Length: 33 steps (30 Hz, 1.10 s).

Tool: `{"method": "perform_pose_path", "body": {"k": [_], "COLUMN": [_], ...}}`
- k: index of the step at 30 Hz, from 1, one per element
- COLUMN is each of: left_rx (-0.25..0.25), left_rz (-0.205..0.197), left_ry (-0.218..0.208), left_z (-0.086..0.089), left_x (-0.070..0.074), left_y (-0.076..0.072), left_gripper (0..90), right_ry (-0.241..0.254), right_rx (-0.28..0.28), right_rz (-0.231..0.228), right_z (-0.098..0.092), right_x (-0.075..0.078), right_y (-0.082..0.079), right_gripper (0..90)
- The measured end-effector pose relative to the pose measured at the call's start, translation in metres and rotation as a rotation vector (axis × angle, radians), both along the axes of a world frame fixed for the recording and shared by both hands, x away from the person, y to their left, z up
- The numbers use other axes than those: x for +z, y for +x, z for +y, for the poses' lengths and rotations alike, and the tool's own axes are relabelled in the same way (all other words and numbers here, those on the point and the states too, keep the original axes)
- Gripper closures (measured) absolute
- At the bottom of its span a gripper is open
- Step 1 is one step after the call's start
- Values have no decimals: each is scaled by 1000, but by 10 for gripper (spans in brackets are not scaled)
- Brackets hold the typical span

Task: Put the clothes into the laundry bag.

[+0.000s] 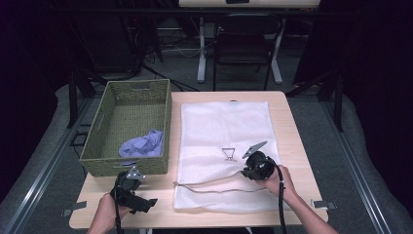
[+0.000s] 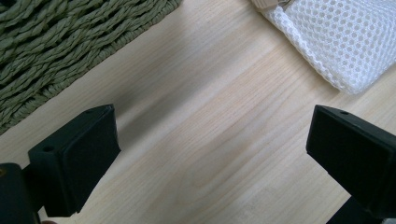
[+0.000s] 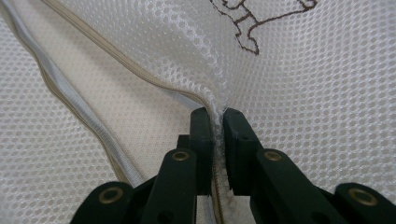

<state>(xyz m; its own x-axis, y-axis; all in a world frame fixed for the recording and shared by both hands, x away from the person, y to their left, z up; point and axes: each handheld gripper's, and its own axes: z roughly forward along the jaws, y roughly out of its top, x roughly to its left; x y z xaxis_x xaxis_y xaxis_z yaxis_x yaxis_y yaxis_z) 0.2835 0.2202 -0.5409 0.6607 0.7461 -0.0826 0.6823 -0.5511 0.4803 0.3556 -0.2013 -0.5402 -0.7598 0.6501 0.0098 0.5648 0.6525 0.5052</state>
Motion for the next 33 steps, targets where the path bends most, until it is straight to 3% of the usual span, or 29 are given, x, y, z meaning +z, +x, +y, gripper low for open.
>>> {"method": "perform_pose_path", "body": {"k": [19, 24, 27, 33], "left_rx": [-21, -47, -42, -67], "left_rz": [-7, -8, -11, -6], "left_ry": [9, 10, 1, -9], "left_z": [-3, -4, -5, -3], "left_x": [1, 3, 5, 14], "left_y": [-2, -2, -3, -3], "left_gripper": [35, 24, 24, 18], "right_ry": [100, 129, 132, 121], "right_rx": [-20, -26, -22, -17], "right_rz": [-87, -110, -123, -103], "right_z": [-7, -8, -9, -8], "right_x": [31, 39, 41, 35], "right_y": [-4, -6, -7, -5], "right_gripper": [839, 838, 838, 838]}}
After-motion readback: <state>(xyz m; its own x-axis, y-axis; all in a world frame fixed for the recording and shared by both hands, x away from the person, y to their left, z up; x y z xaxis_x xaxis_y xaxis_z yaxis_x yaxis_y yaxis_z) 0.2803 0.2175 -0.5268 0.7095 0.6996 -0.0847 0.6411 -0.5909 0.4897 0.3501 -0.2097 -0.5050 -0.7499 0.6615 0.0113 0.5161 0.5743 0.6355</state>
